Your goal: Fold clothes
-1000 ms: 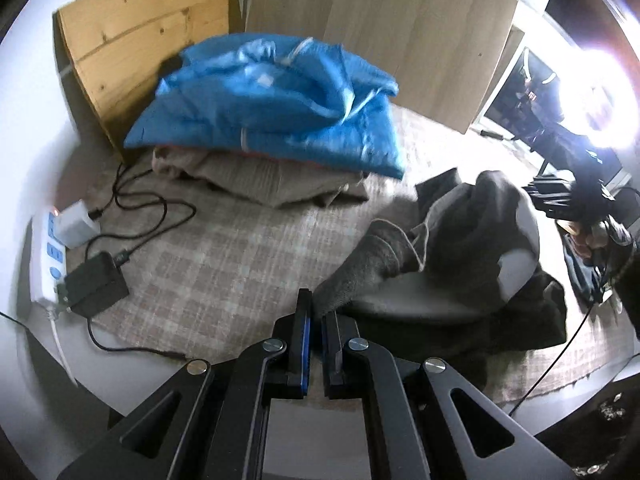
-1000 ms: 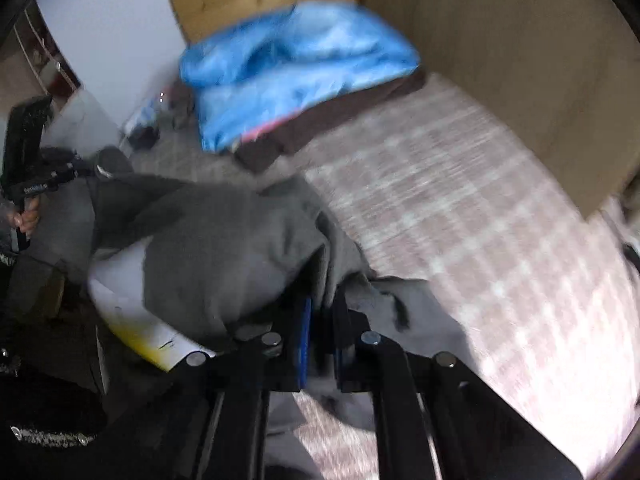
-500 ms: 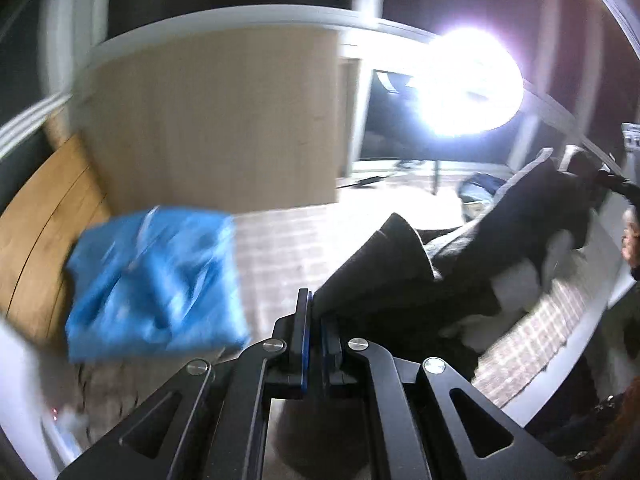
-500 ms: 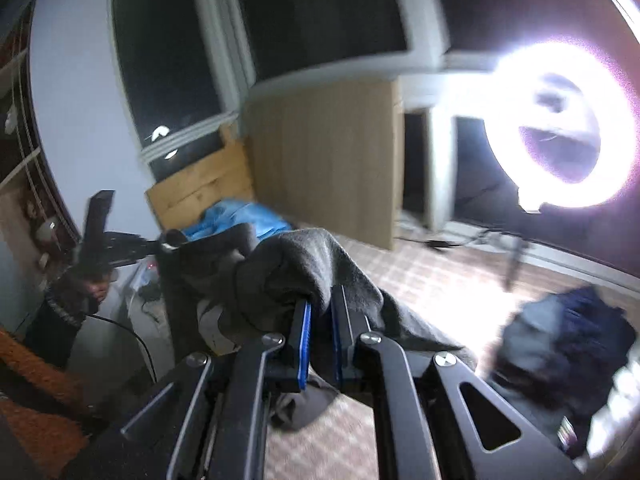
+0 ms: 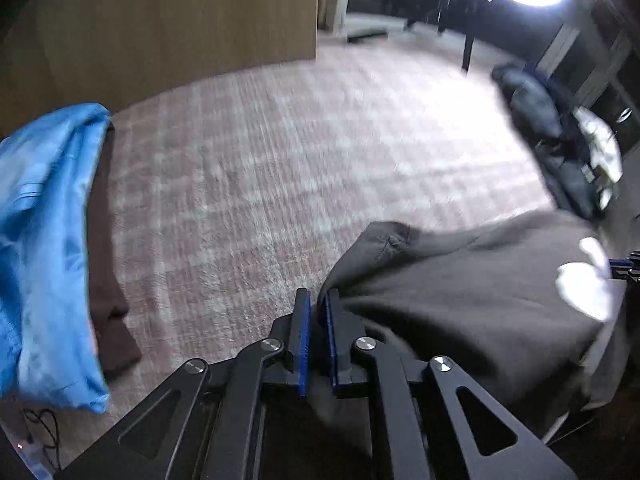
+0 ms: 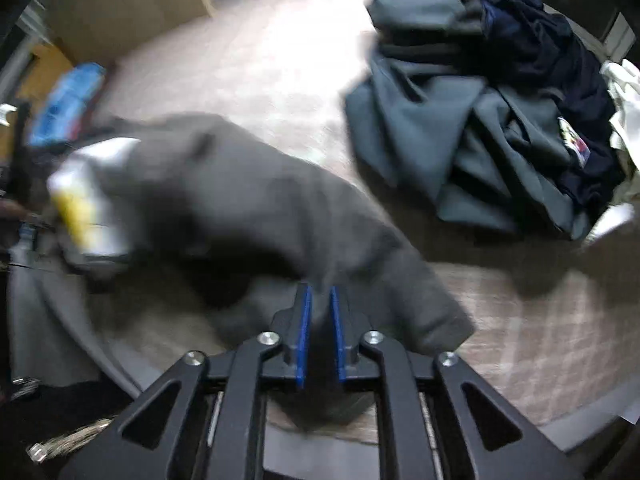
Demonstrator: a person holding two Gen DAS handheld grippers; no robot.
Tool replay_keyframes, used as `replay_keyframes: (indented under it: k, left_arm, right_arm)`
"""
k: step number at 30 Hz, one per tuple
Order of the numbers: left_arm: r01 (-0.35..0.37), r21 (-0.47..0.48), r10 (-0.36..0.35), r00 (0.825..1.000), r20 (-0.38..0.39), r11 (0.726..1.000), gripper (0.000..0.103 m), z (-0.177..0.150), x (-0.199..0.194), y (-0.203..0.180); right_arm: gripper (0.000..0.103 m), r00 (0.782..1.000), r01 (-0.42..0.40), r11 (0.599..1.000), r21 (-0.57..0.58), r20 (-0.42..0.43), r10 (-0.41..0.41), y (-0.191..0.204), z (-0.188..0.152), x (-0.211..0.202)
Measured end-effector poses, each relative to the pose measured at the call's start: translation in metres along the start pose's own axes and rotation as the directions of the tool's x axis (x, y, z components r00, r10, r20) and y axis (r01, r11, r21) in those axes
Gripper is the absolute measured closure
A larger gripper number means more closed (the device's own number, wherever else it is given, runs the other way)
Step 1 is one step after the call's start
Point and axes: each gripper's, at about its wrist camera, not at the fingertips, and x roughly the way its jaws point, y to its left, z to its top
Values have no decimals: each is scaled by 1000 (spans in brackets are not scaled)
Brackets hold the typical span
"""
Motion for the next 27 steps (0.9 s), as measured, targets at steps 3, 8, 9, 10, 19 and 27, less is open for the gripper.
replay_keyframes:
  k: [3, 8, 9, 10, 19, 27]
  left_arm:
    - [5, 14, -6, 1000, 11, 1000, 67, -7, -17, 5]
    - [12, 53, -12, 1000, -3, 999, 60, -22, -37, 12]
    - [17, 63, -16, 999, -28, 998, 59, -26, -33, 9]
    - [24, 72, -21, 999, -48, 997, 55, -29, -27, 6]
    - [22, 60, -16, 994, -111, 998, 42, -58, 1, 9]
    - [72, -4, -72, 994, -83, 997, 39, -81, -10, 35]
  right_arm:
    - [40, 991, -8, 999, -37, 132, 12, -3, 21, -21]
    - [40, 997, -3, 990, -143, 74, 14, -10, 59, 20]
    - [40, 999, -20, 990, -142, 35, 25, -11, 62, 33]
    - [40, 999, -41, 990, -135, -6, 40, -12, 64, 45]
    - [53, 994, -73, 968, -241, -102, 50, 19, 48, 76]
    - [90, 999, -28, 988, -152, 35, 34, 4, 42, 38]
